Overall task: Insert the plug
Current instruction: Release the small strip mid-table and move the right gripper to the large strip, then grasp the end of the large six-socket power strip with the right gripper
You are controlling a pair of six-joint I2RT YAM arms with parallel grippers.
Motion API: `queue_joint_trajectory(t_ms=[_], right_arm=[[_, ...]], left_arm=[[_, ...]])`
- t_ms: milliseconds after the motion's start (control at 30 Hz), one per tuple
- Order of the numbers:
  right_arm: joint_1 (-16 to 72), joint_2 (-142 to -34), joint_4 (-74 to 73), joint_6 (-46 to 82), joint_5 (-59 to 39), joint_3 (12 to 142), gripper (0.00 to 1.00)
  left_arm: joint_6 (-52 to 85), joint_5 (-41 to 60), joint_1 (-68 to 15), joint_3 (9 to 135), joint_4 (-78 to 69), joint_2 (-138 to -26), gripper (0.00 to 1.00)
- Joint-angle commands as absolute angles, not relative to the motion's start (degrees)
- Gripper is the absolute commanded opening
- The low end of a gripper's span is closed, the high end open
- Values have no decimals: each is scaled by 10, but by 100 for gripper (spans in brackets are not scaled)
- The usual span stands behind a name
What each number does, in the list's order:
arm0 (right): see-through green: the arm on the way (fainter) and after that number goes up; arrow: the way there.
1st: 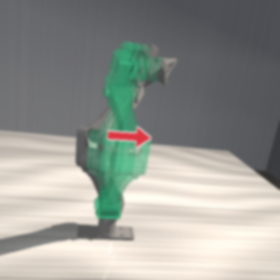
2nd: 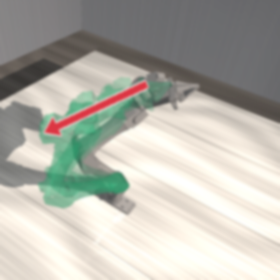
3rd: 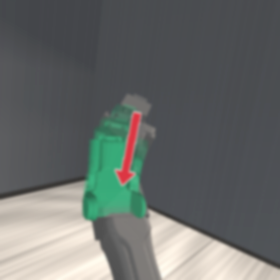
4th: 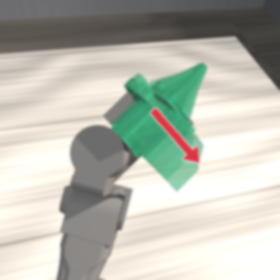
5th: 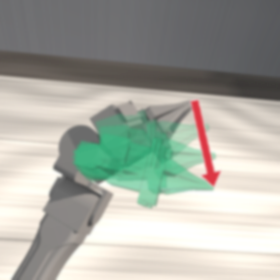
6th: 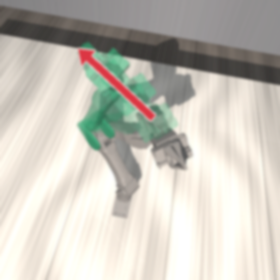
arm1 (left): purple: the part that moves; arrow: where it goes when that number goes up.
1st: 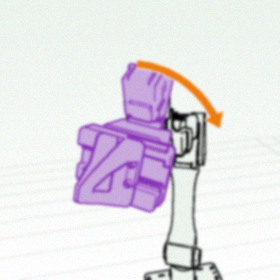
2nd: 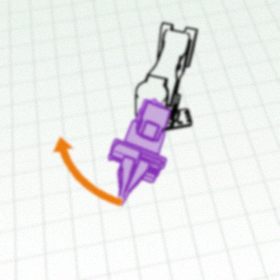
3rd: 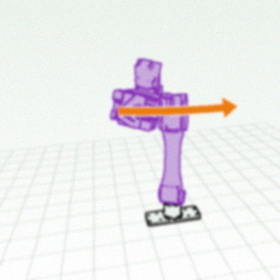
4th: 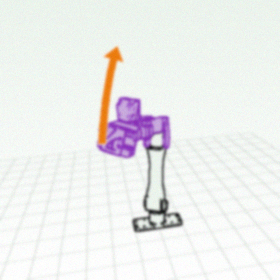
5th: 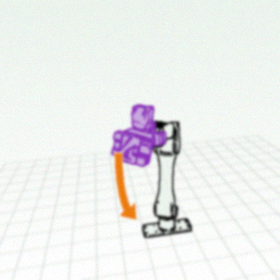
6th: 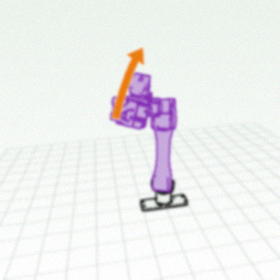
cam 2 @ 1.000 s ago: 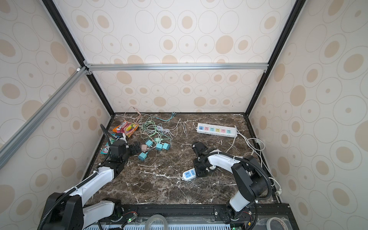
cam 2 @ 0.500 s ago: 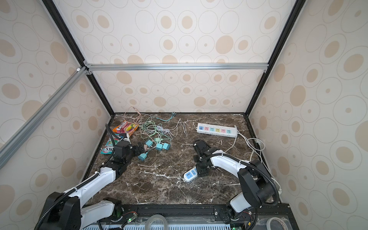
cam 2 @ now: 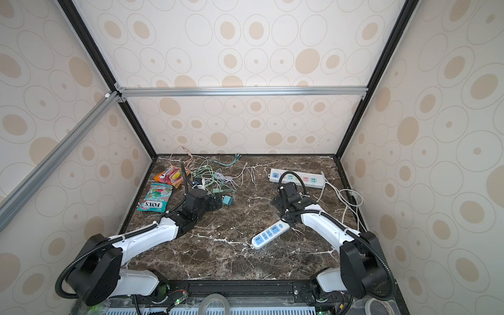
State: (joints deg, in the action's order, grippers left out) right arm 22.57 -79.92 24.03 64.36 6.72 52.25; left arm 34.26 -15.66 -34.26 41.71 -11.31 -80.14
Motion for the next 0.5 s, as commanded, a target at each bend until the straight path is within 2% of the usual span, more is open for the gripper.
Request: queue_joint_trajectory(t_ms=[0, 167, 300, 467], right_arm=[[183, -830, 209, 450, 79, 568, 100], [78, -912, 187, 394, 15, 635, 100], [17, -1020, 224, 337, -66, 744, 99], [-10, -1139, 300, 267, -116, 898, 97]], left_arm=[[372, -174, -372, 477, -124, -843, 98], [396, -147, -405, 535, -126, -913, 98], [426, -123, -415, 562, -135, -953, 98], [437, -120, -417, 574, -128, -963, 98]])
